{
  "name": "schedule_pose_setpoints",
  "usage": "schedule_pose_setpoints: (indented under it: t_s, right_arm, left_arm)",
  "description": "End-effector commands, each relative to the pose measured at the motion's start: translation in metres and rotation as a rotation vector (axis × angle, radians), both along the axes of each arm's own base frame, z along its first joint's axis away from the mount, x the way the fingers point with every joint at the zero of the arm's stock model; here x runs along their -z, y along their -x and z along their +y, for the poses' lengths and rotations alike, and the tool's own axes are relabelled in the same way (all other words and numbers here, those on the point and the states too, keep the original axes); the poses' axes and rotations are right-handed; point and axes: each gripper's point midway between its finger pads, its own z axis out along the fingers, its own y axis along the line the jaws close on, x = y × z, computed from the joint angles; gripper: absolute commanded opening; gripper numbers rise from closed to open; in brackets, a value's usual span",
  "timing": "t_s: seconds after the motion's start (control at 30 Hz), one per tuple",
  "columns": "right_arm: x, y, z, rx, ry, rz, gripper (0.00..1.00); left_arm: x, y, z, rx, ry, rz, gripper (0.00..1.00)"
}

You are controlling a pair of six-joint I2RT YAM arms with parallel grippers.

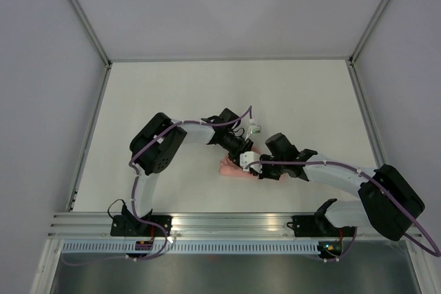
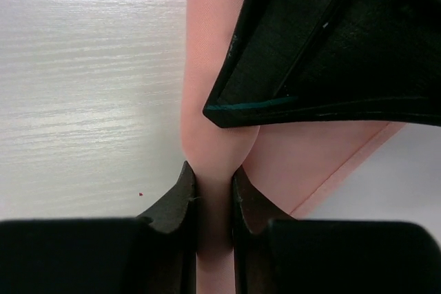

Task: Fold the napkin, place the utensils inside, and roll it up
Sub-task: Roll the napkin with the utensil

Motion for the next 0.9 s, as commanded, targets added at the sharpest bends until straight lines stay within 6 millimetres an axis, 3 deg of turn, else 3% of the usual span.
schedule_pose_setpoints:
  t_s: [0.0,0.27,0.3,0.37,0.4,0.47,0.5,0.53,0.6,0.67,0.7,0.77,0.87]
  right_arm:
    - [0.005,0.007,-0.011,0.012,0.061,0.095,0.01]
    - [0.014,0.014,-0.024,0.001,0.073,0.348,0.00]
    - [0.015,0.014,-0.025,0.002,0.085,0.392,0.01]
    - [0.010,0.005,-0.022,0.000,0.064,0.419,0.00]
    - [0.015,0.009,-0.027,0.014,0.078,0.477,0.00]
    - [0.012,0.004,-0.025,0.005,0.071,0.516,0.01]
    - [0.018,0.005,-0.026,0.004,0.080,0.555,0.00]
    - [0.019,0.002,-0.028,0.012,0.074,0.577,0.01]
    - [0.023,-0.001,-0.031,0.015,0.076,0.634,0.01]
    - [0.027,-0.004,-0.031,0.013,0.085,0.683,0.01]
    - [0.029,-0.006,-0.032,0.016,0.083,0.695,0.01]
    - [0.033,-0.010,-0.031,0.017,0.091,0.730,0.01]
    - [0.039,-0.015,-0.031,0.026,0.095,0.759,0.01]
  left_arm:
    - [-0.017,-0.023,0.000,-0.088,-0.053,-0.112,0.38]
    - [-0.070,-0.071,-0.001,-0.274,-0.013,-0.336,0.40]
    - [-0.067,-0.079,0.005,-0.327,-0.050,-0.372,0.40]
    - [-0.085,-0.090,0.009,-0.397,-0.028,-0.434,0.40]
    - [-0.079,-0.096,0.019,-0.460,-0.072,-0.467,0.40]
    - [-0.100,-0.104,0.026,-0.531,-0.042,-0.541,0.40]
    - [-0.092,-0.104,0.036,-0.570,-0.071,-0.557,0.40]
    - [-0.106,-0.104,0.040,-0.599,-0.046,-0.587,0.40]
    - [-0.101,-0.103,0.052,-0.648,-0.051,-0.610,0.40]
    - [-0.112,-0.101,0.059,-0.695,-0.021,-0.644,0.39]
    - [-0.107,-0.096,0.062,-0.700,0.005,-0.664,0.39]
    - [-0.119,-0.087,0.063,-0.714,0.066,-0.748,0.39]
    - [-0.110,-0.071,0.066,-0.710,0.072,-0.878,0.40]
